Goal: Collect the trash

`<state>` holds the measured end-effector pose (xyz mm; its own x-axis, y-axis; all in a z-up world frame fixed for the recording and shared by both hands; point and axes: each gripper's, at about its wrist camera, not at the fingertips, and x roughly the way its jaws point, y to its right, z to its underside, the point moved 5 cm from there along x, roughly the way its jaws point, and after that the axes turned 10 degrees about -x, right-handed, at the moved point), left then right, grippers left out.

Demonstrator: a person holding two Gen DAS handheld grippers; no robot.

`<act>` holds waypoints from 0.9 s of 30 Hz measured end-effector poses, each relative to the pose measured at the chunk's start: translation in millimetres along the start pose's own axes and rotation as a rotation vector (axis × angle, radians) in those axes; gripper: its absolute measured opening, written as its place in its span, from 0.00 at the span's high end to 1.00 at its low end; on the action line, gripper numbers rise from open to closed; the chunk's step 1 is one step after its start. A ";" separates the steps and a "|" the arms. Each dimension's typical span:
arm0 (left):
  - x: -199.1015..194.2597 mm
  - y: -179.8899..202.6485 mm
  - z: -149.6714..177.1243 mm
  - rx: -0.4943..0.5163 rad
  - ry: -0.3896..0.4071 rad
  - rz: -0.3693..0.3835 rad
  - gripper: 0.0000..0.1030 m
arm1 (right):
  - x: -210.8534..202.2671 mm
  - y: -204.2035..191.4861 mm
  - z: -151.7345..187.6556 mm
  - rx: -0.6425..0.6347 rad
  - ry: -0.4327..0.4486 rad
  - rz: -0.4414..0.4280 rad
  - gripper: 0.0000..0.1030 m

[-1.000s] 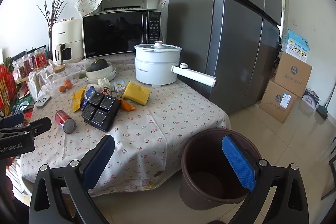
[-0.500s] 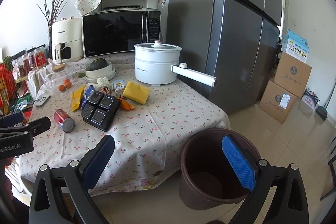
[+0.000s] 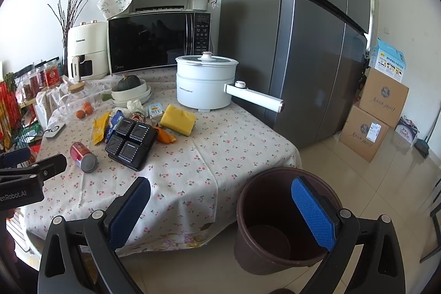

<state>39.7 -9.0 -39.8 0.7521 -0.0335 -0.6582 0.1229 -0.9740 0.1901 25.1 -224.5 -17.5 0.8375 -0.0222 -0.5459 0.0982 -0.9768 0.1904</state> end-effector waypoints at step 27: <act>2.5 -3.4 1.0 0.006 0.000 -0.006 0.01 | -0.5 0.1 -0.1 -0.002 0.000 0.002 0.00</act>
<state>40.6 -6.0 -42.8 0.7512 -0.0276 -0.6595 0.1239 -0.9755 0.1820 24.8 -224.5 -17.1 0.8380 -0.0246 -0.5452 0.0970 -0.9764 0.1930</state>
